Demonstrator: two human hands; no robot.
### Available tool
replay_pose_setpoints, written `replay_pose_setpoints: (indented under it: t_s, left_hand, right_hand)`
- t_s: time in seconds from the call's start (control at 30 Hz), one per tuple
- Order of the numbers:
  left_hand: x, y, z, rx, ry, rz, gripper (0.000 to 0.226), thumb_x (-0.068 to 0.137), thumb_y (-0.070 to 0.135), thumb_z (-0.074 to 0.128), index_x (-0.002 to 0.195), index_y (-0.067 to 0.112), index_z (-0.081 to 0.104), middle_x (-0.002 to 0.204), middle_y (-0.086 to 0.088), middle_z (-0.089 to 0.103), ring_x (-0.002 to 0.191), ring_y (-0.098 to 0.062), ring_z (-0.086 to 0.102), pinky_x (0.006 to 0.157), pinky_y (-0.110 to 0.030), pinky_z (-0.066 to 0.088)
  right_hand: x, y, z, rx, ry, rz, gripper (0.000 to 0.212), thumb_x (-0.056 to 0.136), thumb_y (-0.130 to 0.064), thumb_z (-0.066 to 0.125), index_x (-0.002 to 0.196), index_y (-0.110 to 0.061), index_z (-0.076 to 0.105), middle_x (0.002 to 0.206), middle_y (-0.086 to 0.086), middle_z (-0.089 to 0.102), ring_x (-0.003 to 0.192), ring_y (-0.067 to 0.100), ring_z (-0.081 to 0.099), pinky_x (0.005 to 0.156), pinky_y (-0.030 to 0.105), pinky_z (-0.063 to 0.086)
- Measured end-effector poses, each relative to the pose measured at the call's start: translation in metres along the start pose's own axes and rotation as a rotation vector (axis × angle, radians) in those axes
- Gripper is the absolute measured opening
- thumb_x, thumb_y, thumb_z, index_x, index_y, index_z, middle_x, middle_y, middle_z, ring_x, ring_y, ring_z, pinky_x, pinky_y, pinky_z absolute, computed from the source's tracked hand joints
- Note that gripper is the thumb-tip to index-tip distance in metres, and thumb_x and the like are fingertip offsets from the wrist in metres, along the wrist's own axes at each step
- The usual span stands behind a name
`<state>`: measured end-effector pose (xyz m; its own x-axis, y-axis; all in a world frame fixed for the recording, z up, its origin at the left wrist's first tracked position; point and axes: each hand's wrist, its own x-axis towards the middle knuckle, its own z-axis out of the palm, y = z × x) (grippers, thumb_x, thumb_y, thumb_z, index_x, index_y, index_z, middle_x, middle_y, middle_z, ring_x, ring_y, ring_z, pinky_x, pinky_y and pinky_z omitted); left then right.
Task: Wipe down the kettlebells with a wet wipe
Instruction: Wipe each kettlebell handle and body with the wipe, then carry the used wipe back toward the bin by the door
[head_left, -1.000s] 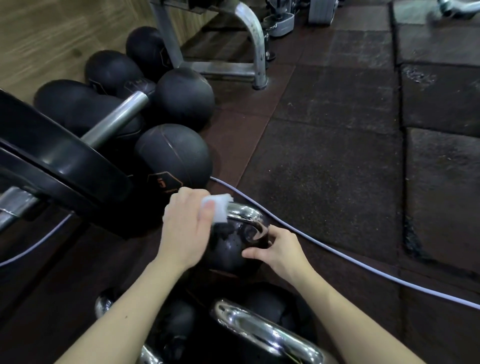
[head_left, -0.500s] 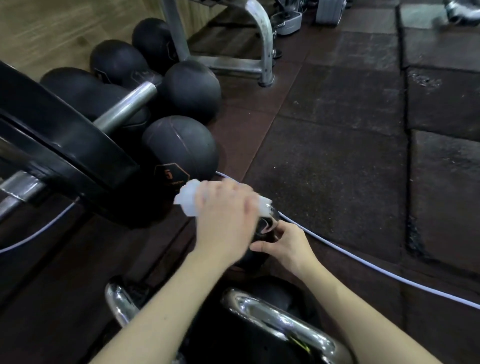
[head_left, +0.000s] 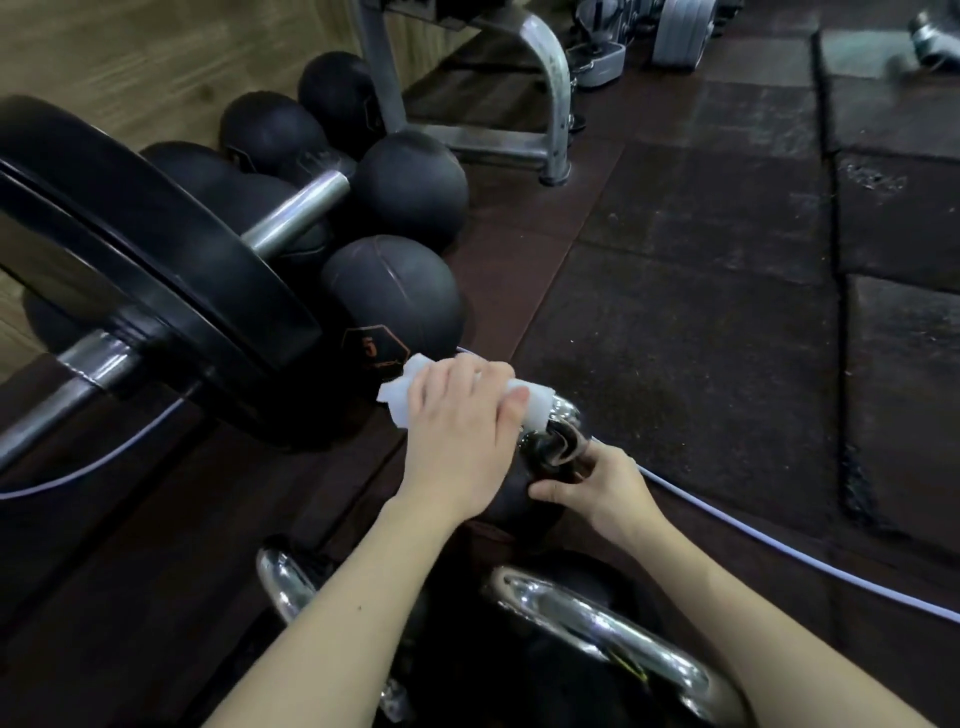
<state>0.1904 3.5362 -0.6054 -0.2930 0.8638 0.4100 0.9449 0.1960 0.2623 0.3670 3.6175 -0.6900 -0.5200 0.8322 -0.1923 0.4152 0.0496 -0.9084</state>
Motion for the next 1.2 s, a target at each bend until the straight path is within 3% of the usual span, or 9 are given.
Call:
replay_pose_setpoints:
  t_s: [0.13, 0.23, 0.33, 0.43, 0.53, 0.67, 0.9, 0.97, 1.2]
  left_hand:
    - [0.002, -0.014, -0.007, -0.321, -0.046, -0.317, 0.045, 0.108, 0.043, 0.02, 0.11, 0.022, 0.059, 0.103, 0.008, 0.049, 0.103, -0.022, 0.044, 0.101, -0.038, 0.036]
    - [0.0, -0.034, -0.015, -0.505, -0.171, -0.653, 0.055, 0.11, 0.036, 0.018, 0.127, 0.007, 0.061, 0.122, -0.017, 0.065, 0.116, -0.038, 0.059, 0.104, -0.046, 0.045]
    - [-0.014, -0.038, -0.032, -0.367, -0.324, -0.759, 0.047, 0.114, 0.025, 0.025, 0.13, -0.002, 0.06, 0.131, -0.023, 0.066, 0.125, -0.041, 0.062, 0.102, -0.044, 0.045]
    - [-0.012, -0.032, -0.063, -0.468, -0.199, -0.711, 0.047, 0.114, 0.032, 0.034, 0.123, -0.002, 0.066, 0.118, -0.024, 0.07, 0.113, -0.044, 0.065, 0.091, -0.042, 0.049]
    - [0.003, -0.031, -0.119, -0.532, -0.197, -0.643, 0.042, 0.112, 0.04, 0.032, 0.11, 0.015, 0.066, 0.106, -0.007, 0.071, 0.101, -0.027, 0.067, 0.082, -0.04, 0.051]
    - [0.037, -0.043, -0.219, -0.613, -0.171, -0.567, 0.041, 0.111, 0.048, 0.033, 0.106, 0.029, 0.069, 0.098, 0.005, 0.074, 0.095, -0.014, 0.068, 0.086, -0.033, 0.053]
    - [0.082, -0.052, -0.401, -0.482, -0.079, -0.417, 0.045, 0.112, 0.043, 0.041, 0.073, 0.024, 0.053, 0.068, 0.008, 0.055, 0.063, -0.005, 0.05, 0.065, -0.03, 0.04]
    - [0.092, -0.054, -0.44, -0.476, -0.07, -0.407, 0.044, 0.108, 0.048, 0.049, 0.08, 0.016, 0.057, 0.07, 0.0, 0.057, 0.065, -0.009, 0.049, 0.069, -0.036, 0.044]
    - [0.117, -0.046, -0.476, -0.371, -0.004, -0.368, 0.017, 0.097, 0.032, 0.071, 0.085, 0.022, 0.064, 0.07, 0.007, 0.061, 0.067, 0.0, 0.056, 0.06, -0.013, 0.042]
  right_hand:
    - [-0.004, -0.008, -0.002, -0.004, -0.037, 0.033, 0.037, 0.063, -0.025, 0.099, 0.093, -0.033, 0.079, 0.094, -0.022, 0.079, 0.094, -0.005, 0.071, 0.092, 0.023, 0.052]
    - [-0.006, -0.012, -0.009, -0.107, -0.059, 0.055, 0.039, 0.066, -0.026, 0.098, 0.1, -0.027, 0.079, 0.09, -0.029, 0.076, 0.09, -0.012, 0.067, 0.087, 0.014, 0.049]
    - [-0.021, -0.016, -0.029, -0.316, -0.156, 0.116, 0.08, 0.067, -0.043, 0.095, 0.14, -0.027, 0.064, 0.129, -0.024, 0.066, 0.123, 0.001, 0.059, 0.1, 0.011, 0.041]
    - [-0.047, -0.023, -0.058, -0.413, -0.138, 0.164, 0.106, 0.065, -0.065, 0.086, 0.156, -0.03, 0.043, 0.15, -0.01, 0.055, 0.141, 0.011, 0.049, 0.112, 0.026, 0.039]
    - [-0.061, -0.065, -0.091, -0.482, -0.003, 0.113, 0.084, 0.08, -0.06, 0.078, 0.152, -0.027, 0.049, 0.15, -0.003, 0.058, 0.14, 0.015, 0.051, 0.115, 0.031, 0.041]
    - [-0.073, -0.184, -0.117, -0.546, 0.096, -0.013, 0.055, 0.093, -0.042, 0.073, 0.144, -0.024, 0.059, 0.141, -0.003, 0.065, 0.13, 0.008, 0.056, 0.097, 0.017, 0.037]
    - [-0.094, -0.408, -0.097, -0.619, -0.032, -0.216, 0.059, 0.096, -0.052, 0.065, 0.146, -0.021, 0.056, 0.147, -0.003, 0.059, 0.136, 0.016, 0.054, 0.108, 0.025, 0.039]
    - [-0.095, -0.459, -0.091, -0.598, -0.021, -0.305, 0.059, 0.097, -0.053, 0.063, 0.145, -0.02, 0.057, 0.147, -0.001, 0.059, 0.135, 0.017, 0.053, 0.111, 0.028, 0.04]
    - [-0.088, -0.524, -0.094, -0.644, -0.037, -0.445, 0.07, 0.089, -0.071, 0.051, 0.143, -0.027, 0.057, 0.146, -0.006, 0.059, 0.134, 0.015, 0.054, 0.112, 0.037, 0.044]
